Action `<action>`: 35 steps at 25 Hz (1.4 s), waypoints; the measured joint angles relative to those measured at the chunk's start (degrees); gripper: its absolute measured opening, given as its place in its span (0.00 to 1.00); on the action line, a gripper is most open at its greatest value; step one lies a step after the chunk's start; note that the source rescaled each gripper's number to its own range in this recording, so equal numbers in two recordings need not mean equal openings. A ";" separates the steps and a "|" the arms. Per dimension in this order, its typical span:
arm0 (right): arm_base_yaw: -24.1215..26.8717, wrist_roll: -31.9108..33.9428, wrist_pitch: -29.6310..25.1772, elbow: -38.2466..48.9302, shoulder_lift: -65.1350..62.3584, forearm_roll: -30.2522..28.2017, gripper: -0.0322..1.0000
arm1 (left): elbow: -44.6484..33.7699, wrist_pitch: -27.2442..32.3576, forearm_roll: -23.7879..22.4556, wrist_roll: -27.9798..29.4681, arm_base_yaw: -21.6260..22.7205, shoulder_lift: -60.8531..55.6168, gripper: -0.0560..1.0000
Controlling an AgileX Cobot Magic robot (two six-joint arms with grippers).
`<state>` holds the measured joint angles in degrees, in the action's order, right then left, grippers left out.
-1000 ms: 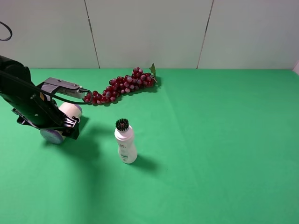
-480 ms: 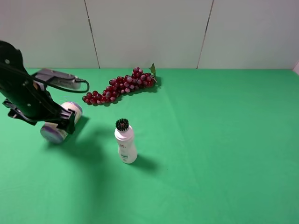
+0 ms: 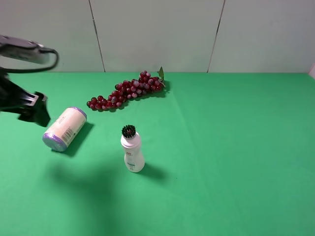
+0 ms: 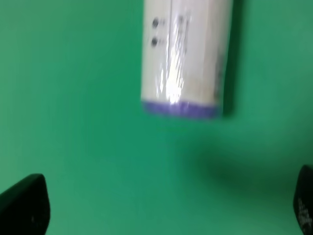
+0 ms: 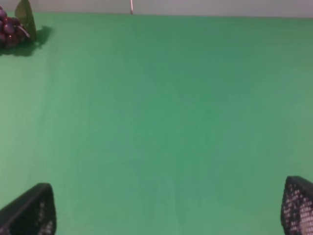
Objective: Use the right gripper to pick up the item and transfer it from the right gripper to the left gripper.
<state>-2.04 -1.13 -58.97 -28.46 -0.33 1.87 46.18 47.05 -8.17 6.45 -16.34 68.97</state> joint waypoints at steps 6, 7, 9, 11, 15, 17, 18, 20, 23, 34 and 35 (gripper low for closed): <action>0.00 0.00 0.00 0.00 0.00 0.00 1.00 | 2.06 12.62 0.00 0.00 0.00 -13.62 1.00; 0.00 0.00 0.00 0.00 0.00 0.00 1.00 | 2.36 14.11 0.00 0.00 0.00 -16.11 1.00; 0.00 0.00 0.00 0.00 0.00 0.00 1.00 | 2.72 17.19 0.00 0.00 0.00 -20.91 1.00; 0.00 0.00 0.00 0.00 0.00 0.00 1.00 | 2.72 19.83 0.00 0.00 0.00 -25.96 1.00; 0.00 0.00 0.00 0.00 0.00 0.00 1.00 | 2.78 20.24 0.35 0.00 0.00 -36.82 1.00; 0.00 0.00 0.00 0.00 0.00 0.00 1.00 | 2.67 20.24 1.73 0.00 0.00 -42.23 1.00; 0.00 0.00 0.00 0.00 0.00 0.00 1.00 | 2.34 20.24 2.91 0.00 0.00 -44.79 1.00; 0.00 0.00 0.00 0.00 0.00 0.00 1.00 | 1.00 20.29 5.07 -0.43 0.00 -49.08 1.00; 0.00 0.00 0.00 0.00 0.00 0.00 1.00 | -2.19 20.29 7.14 -2.63 0.00 -54.80 1.00; 0.00 0.07 0.28 0.00 0.00 0.05 1.00 | -11.88 19.68 6.63 -4.64 0.00 -69.15 1.00; 0.00 0.07 0.28 0.00 0.00 0.05 1.00 | -12.45 19.56 5.81 -4.64 0.00 -69.33 1.00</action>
<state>-2.04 -1.06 -58.69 -28.46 -0.33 1.92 33.73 66.60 -2.35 1.81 -16.34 -0.36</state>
